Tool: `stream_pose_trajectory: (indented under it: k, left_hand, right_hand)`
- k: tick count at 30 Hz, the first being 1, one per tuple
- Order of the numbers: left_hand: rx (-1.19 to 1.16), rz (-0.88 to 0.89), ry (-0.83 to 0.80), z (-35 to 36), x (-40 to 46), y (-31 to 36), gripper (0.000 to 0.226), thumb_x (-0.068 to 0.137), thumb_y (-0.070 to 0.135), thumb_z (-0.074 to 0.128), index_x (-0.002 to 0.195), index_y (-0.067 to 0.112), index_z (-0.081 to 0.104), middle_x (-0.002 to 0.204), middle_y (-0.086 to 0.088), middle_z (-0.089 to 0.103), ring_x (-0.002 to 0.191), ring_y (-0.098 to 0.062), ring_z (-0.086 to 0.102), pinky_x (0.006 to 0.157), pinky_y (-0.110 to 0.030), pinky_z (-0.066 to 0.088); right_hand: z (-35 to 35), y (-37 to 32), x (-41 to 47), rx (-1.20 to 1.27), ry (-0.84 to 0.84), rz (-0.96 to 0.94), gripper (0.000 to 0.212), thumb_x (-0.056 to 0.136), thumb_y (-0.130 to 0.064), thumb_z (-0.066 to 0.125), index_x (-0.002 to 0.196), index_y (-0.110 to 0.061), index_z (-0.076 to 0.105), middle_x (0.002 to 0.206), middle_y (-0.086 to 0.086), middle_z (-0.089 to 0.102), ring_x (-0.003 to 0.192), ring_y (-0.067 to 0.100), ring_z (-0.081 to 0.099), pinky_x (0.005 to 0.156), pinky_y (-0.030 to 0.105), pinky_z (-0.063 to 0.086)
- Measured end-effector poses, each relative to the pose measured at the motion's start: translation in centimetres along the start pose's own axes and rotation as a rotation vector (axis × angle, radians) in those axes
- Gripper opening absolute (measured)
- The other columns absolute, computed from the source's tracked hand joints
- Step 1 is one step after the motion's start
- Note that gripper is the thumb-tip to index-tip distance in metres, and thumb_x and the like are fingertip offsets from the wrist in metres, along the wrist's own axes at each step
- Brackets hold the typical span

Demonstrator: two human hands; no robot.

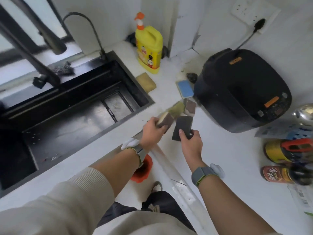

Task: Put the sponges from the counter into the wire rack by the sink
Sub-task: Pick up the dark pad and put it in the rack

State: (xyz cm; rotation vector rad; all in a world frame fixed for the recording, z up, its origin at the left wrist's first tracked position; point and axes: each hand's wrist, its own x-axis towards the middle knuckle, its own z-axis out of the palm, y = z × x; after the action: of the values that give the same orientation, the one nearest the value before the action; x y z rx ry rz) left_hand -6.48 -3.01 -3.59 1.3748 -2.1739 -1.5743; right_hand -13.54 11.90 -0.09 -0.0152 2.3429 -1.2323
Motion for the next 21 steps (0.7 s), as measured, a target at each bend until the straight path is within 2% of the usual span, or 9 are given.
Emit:
stream_pose_trajectory:
  k: [3,6,9,10,12,14,17,19,21]
  left_hand:
    - [-0.136,-0.054,0.1,-6.2,-1.0,-2.8,0.03,0.083,0.031,0.079,0.108,0.019,0.069,0.1,-0.002,0.075,0.094,-0.023,0.072,0.081,-0.036,0.055]
    - [-0.275,-0.114,0.172,-12.3,-2.4,-6.3,0.031,0.074,0.037,0.078,0.102,0.025,0.068,0.1,-0.005,0.075,0.092,-0.027,0.075,0.084,-0.049,0.063]
    - [-0.495,-0.183,0.261,-19.9,-4.6,-10.6,0.037,0.085,0.022,0.083,0.112,0.018,0.058,0.101,-0.017,0.067,0.078,-0.028,0.07,0.076,-0.052,0.067]
    - [-0.535,-0.187,0.264,-20.7,-4.9,-10.8,0.038,0.089,0.017,0.081,0.117,0.014,0.055,0.098,-0.016,0.064,0.074,-0.026,0.068,0.072,-0.048,0.067]
    - [-0.596,-0.202,0.334,-26.3,-7.0,-14.3,0.036,0.092,0.012,0.079,0.118,0.009,0.054,0.095,-0.018,0.065,0.069,-0.025,0.067,0.068,-0.043,0.066]
    - [-0.619,-0.202,0.359,-28.9,-7.8,-15.4,0.033,0.091,0.013,0.079,0.114,0.01,0.056,0.097,-0.022,0.068,0.067,-0.026,0.068,0.071,-0.047,0.067]
    - [-0.718,-0.221,0.461,-37.0,-10.9,-20.7,0.03,0.092,0.014,0.08,0.111,0.013,0.057,0.106,-0.022,0.07,0.081,-0.028,0.072,0.074,-0.049,0.068]
    - [-0.761,-0.219,0.493,-40.8,-12.6,-22.7,0.03,0.093,0.015,0.079,0.114,0.012,0.058,0.111,-0.018,0.07,0.092,-0.029,0.074,0.07,-0.04,0.068]
    - [-0.786,-0.238,0.535,-43.6,-13.8,-24.7,0.029,0.095,0.018,0.078,0.116,0.012,0.059,0.114,-0.014,0.068,0.097,-0.028,0.075,0.068,-0.036,0.067]
  right_hand:
    - [4.6,-2.6,-2.0,-0.034,-0.147,-0.057,0.036,0.101,-0.033,0.065,0.13,-0.015,0.054,0.106,0.004,0.072,0.089,0.028,0.074,0.066,0.031,0.053]
    - [9.5,-4.5,-4.4,-0.065,-0.272,-0.099,0.043,0.098,-0.028,0.063,0.138,-0.02,0.051,0.115,0.008,0.073,0.096,0.029,0.076,0.088,0.047,0.061]
    - [16.1,-6.7,-8.8,-0.098,-0.392,-0.181,0.052,0.095,-0.028,0.06,0.144,-0.024,0.044,0.105,0.004,0.074,0.083,0.027,0.078,0.089,0.052,0.061]
    - [16.6,-7.1,-9.3,-0.104,-0.415,-0.198,0.053,0.096,-0.027,0.059,0.146,-0.026,0.041,0.101,0.003,0.074,0.075,0.025,0.078,0.084,0.05,0.063]
    - [21.5,-8.5,-13.6,-0.127,-0.503,-0.251,0.055,0.102,-0.022,0.056,0.152,-0.028,0.036,0.106,0.005,0.072,0.064,0.022,0.074,0.065,0.036,0.061]
    - [23.6,-9.5,-15.2,-0.132,-0.541,-0.279,0.057,0.104,-0.021,0.055,0.156,-0.027,0.033,0.116,0.008,0.069,0.066,0.023,0.073,0.054,0.028,0.053]
    - [31.2,-10.7,-21.6,-0.138,-0.627,-0.36,0.056,0.104,-0.021,0.057,0.156,-0.025,0.036,0.113,0.009,0.071,0.074,0.025,0.072,0.054,0.025,0.052]
    - [34.7,-11.8,-24.7,-0.137,-0.655,-0.355,0.049,0.104,-0.022,0.057,0.15,-0.026,0.04,0.107,0.006,0.073,0.075,0.024,0.072,0.061,0.03,0.055]
    - [37.7,-12.3,-27.5,-0.126,-0.698,-0.337,0.043,0.106,-0.022,0.056,0.145,-0.028,0.039,0.111,0.007,0.073,0.071,0.023,0.072,0.062,0.032,0.056]
